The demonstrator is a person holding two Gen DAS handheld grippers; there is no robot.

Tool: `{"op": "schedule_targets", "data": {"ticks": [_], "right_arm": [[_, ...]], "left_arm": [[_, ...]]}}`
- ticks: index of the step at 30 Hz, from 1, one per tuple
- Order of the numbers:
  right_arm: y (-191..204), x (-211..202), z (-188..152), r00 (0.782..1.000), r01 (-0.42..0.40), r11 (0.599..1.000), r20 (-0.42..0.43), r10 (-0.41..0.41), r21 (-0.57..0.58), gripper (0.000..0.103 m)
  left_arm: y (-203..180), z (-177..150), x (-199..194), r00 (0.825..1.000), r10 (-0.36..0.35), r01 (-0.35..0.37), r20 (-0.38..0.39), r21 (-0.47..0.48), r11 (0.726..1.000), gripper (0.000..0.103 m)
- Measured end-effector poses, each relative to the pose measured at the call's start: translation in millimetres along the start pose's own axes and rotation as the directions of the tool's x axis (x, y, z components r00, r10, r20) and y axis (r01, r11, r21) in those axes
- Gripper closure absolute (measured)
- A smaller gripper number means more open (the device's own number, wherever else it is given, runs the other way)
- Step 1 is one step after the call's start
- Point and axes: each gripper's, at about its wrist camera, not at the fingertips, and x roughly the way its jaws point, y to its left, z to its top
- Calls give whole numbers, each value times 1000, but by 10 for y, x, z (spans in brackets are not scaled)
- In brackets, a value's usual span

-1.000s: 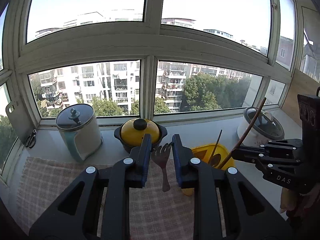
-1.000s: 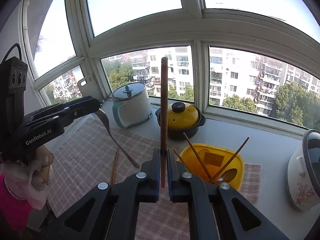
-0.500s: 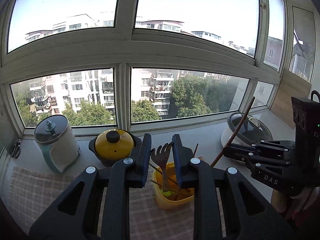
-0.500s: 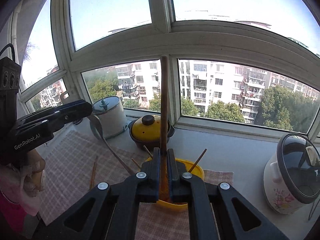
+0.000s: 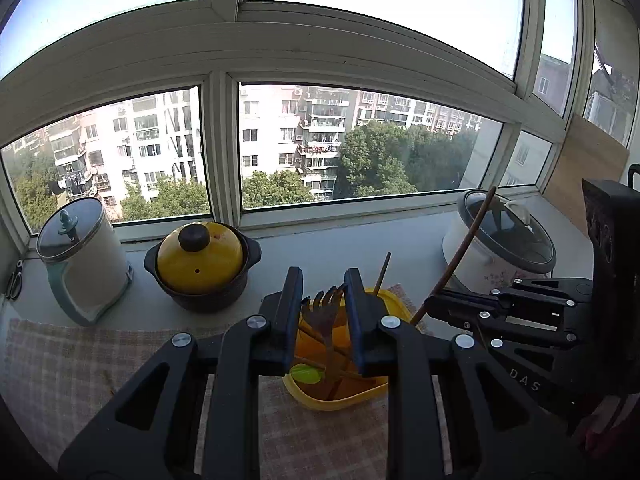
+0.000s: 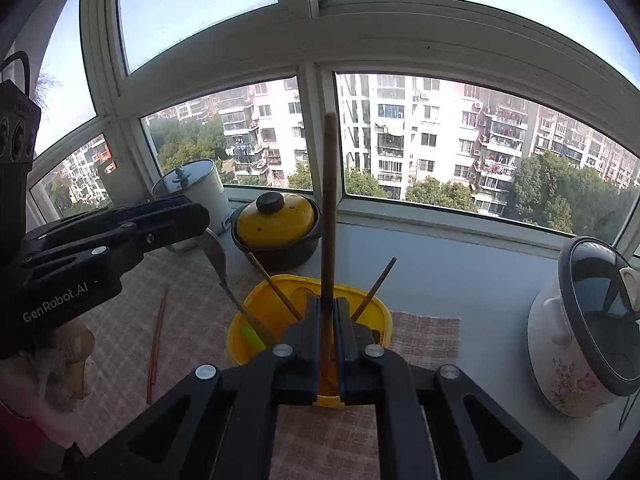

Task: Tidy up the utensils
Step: 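Open the left tool over the yellow bin while the right tool releases the chopstick, then move both tools back over the last two chopsticks on the cloth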

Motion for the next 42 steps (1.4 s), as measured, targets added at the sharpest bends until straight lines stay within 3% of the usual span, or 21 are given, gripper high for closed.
{"op": "schedule_targets", "data": {"ticks": [10,11,13,17,19,25,28,36,38,40,42], "right_arm": [[-105,187,-125,999,-7,999,-49,9,37,98],[-112,192,-128,999,-4,999,-50,6,42,94],[-126,175,-150,999,-1,998,-39,3,55,68],[-155,137,-181,999,2,996,-34,1,85,62],[-142,116,-177,1000,10,995,-25,-7,94,50],[-61,27,-207,1000,25,994,4,-26,103,30],[2,-22,-230,999,21,994,29,-24,103,21],[314,-71,-275,997,18,998,75,-22,62,15],[426,-74,-283,995,12,999,99,-16,44,12],[551,-66,-290,993,-2,1000,120,-2,25,0],[687,-28,-280,992,-9,1000,125,9,1,0]], "left_arm": [[24,-150,153,998,1,-2,-68,-13,1000,83],[32,-157,149,998,1,-2,-70,-13,1000,83],[42,-165,105,998,10,-10,-63,-9,1000,83],[81,-158,-5,999,18,-18,-47,-9,1000,80],[112,-160,-85,999,27,-27,-27,-9,1000,64],[277,-206,-277,999,44,-44,-9,-17,999,64],[430,-268,-371,998,56,-57,-8,-35,998,64],[1019,-602,-512,986,149,-153,-68,-58,987,64],[1225,-749,-524,979,169,-177,-110,-72,982,64],[1428,-889,-536,968,203,-217,-147,-90,972,64],[1620,-1009,-566,957,231,-252,-175,-113,961,64]]}}
